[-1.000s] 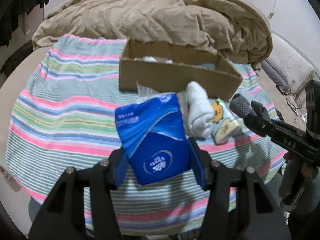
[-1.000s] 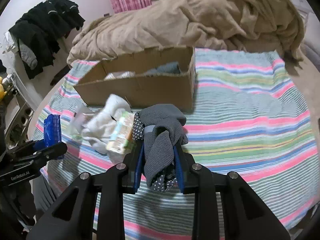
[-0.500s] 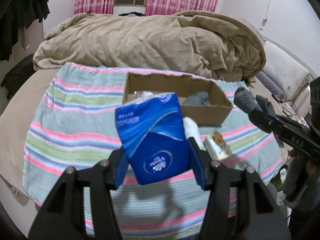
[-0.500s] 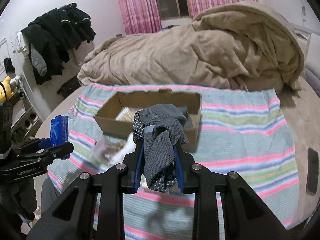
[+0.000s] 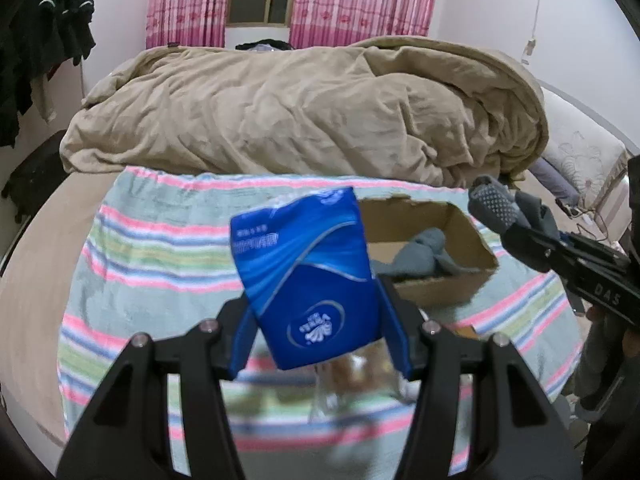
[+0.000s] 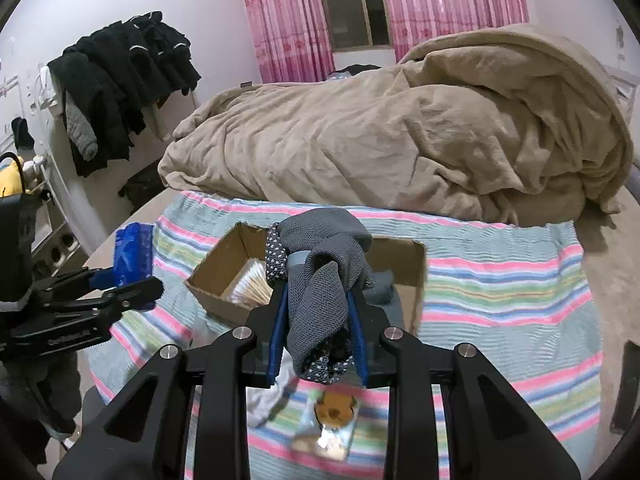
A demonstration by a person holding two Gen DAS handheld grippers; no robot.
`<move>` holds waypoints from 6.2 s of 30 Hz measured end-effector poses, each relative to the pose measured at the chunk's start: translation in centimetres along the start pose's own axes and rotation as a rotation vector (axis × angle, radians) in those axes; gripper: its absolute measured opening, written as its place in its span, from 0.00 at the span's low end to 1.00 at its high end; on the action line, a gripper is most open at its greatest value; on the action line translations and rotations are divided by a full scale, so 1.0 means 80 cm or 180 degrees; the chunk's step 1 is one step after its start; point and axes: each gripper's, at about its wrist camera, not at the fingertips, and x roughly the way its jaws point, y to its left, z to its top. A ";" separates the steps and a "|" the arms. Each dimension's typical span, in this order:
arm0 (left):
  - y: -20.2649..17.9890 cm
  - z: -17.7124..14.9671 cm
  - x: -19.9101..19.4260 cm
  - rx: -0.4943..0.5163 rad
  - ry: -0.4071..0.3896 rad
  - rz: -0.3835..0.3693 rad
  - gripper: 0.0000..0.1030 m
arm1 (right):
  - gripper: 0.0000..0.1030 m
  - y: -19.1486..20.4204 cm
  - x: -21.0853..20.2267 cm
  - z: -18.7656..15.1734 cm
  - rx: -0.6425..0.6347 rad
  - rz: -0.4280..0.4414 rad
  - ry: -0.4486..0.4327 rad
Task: Organize objects
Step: 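Lower the blue pack with the left tool while the right tool lowers the socks into the box, then grasp the clear snack bag with the left tool while the right tool grasps the capybara tissue pack, then place the snack bag with the left tool while the right tool places the capybara pack in the box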
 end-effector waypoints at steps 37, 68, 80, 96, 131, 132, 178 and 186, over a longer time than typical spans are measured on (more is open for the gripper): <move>0.013 0.032 0.083 0.0140 0.0312 -0.0109 0.57 | 0.66 0.013 0.148 -0.009 0.0225 -0.0163 0.0482; -0.013 -0.051 -0.076 -0.0213 0.0118 -0.0238 0.70 | 0.67 0.036 -0.027 -0.039 0.0017 -0.0182 0.0168; -0.011 -0.093 -0.057 -0.0265 0.0331 -0.0223 0.70 | 0.67 0.027 -0.037 -0.076 0.0032 -0.0183 0.0297; -0.013 -0.115 0.019 -0.0152 0.0591 -0.0147 0.70 | 0.67 0.000 0.027 -0.117 0.0158 -0.0213 0.0658; -0.047 -0.106 0.057 0.0033 0.0496 -0.0323 0.39 | 0.47 -0.014 0.033 -0.126 0.0207 -0.0192 0.0734; -0.046 -0.104 0.059 0.0002 0.0523 -0.0366 0.45 | 0.47 -0.015 0.031 -0.125 0.0206 -0.0199 0.0730; -0.041 0.031 -0.014 0.0087 -0.0188 -0.0328 0.47 | 0.47 -0.035 -0.012 0.008 0.0121 -0.0297 -0.0043; -0.037 0.043 0.036 0.0069 -0.0031 -0.0341 0.47 | 0.47 -0.051 0.031 0.010 0.0200 -0.0299 0.0064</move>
